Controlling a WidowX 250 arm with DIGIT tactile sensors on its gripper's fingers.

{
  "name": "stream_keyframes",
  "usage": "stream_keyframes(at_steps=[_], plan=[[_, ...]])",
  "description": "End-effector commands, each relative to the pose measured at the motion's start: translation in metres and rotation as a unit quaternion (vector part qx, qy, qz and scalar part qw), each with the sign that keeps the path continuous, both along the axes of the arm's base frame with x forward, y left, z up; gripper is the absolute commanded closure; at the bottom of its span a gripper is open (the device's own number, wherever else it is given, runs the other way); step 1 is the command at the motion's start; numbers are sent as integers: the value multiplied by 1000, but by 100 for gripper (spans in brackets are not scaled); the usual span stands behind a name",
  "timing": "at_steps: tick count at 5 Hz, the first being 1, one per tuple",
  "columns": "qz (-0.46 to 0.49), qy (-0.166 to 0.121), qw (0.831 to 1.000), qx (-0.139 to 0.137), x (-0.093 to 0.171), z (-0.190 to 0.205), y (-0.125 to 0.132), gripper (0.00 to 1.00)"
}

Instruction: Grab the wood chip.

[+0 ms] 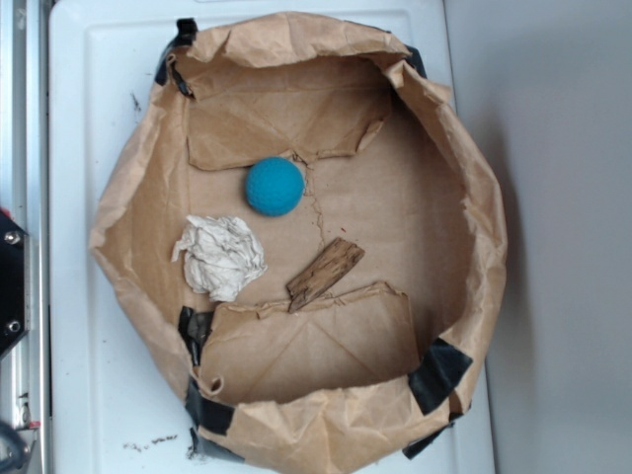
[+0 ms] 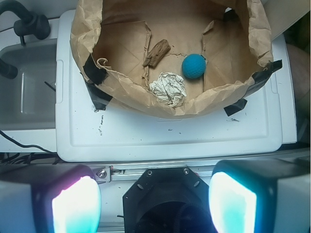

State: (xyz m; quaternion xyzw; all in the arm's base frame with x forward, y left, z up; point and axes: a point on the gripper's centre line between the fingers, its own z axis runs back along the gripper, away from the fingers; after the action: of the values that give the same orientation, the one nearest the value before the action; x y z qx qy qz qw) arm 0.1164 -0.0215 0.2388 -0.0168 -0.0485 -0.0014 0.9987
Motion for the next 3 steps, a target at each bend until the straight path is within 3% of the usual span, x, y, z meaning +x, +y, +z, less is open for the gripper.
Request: stream_keyframes(at_steps=[1,2,3], plan=[[0,0,1000,0,0,0,0,0],[29,-38,999,22,50,1,-5,0],[51,-43,997,23,94,-4,-2,0]])
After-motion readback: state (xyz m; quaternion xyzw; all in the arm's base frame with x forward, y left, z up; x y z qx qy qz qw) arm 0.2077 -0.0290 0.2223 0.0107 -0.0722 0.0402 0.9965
